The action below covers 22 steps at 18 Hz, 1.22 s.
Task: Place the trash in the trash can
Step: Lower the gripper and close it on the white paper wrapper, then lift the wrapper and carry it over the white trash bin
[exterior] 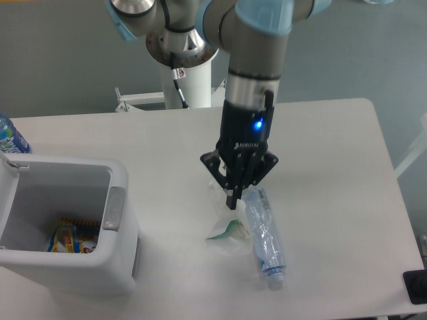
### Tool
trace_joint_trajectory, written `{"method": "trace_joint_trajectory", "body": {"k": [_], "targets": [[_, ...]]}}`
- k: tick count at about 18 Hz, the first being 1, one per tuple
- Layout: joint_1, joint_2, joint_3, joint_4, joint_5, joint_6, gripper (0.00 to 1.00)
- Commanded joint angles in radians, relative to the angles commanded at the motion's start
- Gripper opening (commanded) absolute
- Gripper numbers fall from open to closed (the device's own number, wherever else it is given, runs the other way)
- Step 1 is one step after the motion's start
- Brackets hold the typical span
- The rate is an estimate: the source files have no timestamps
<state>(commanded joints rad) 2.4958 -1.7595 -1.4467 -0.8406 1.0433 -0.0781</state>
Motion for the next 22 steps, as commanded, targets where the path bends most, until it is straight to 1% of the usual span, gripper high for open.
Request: {"method": "trace_joint_trajectory", "body": {"k": [3, 5, 6, 10, 17, 19, 22], "targets": [[-0.008, 0.008, 0.005, 0.0, -0.074, -0.049, 0.0], [-0.021, 0.038, -0.009, -0.003, -0.106, -0.068, 0.0], [-0.035, 0.055, -0.017, -0.003, -0.108, -0.089, 0.0], [-0.086, 0.075, -0.023, -0.003, -0.115, -0.156, 0.0], [-0.207, 0.069, -0.044, 0.0, -0.115, -0.154, 0.0], [-0.215, 0.069, -0.058, 0.008, -0.115, -0.149, 0.0], [-0.25, 0.066, -0.063, 0.008, -0.115, -0.143, 0.0]]}}
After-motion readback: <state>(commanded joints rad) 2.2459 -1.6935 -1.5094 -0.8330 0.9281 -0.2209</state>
